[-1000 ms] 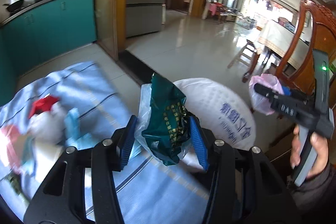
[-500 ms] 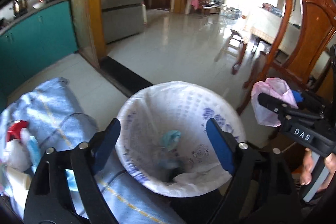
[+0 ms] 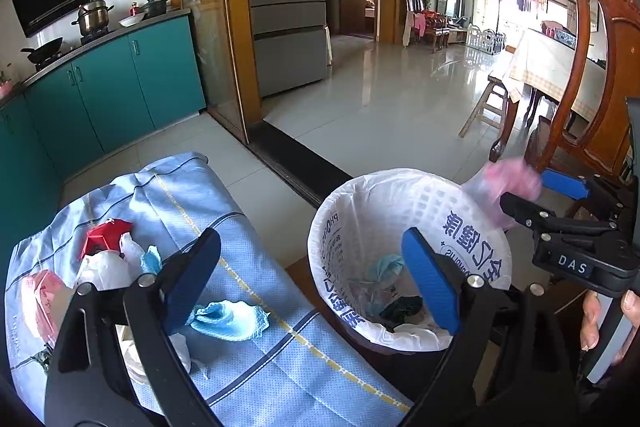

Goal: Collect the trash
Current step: 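Move both bags over the wastebasket and release them inside, then return both tools to the table toward the remaining trash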

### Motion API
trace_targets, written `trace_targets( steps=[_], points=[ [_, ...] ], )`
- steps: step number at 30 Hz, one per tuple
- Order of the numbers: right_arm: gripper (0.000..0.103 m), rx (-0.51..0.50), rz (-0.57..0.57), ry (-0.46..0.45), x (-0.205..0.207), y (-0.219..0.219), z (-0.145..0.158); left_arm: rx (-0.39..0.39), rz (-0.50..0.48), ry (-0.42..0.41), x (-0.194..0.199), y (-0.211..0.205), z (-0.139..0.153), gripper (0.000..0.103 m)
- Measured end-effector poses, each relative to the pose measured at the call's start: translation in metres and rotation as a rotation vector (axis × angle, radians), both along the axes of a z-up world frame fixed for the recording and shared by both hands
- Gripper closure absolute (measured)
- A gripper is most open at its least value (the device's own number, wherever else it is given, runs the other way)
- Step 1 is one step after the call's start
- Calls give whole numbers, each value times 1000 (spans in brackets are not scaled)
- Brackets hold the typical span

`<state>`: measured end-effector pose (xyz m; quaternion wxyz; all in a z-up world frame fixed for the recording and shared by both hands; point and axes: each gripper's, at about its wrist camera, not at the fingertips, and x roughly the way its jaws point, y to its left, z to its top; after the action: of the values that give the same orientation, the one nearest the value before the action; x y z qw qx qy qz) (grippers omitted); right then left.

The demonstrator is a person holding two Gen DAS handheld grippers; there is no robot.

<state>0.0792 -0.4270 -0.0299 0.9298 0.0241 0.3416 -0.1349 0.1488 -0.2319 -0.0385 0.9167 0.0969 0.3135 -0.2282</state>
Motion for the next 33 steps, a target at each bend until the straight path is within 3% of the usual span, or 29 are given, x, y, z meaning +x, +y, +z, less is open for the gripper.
trace_targets(
  steps=[17, 33],
  points=[
    [20, -20, 50, 3, 3, 22, 3, 16, 112, -29, -8, 40, 4, 9],
    [15, -17, 196, 27, 30, 82, -2, 11, 330, -35, -19, 137, 13, 4]
  ],
)
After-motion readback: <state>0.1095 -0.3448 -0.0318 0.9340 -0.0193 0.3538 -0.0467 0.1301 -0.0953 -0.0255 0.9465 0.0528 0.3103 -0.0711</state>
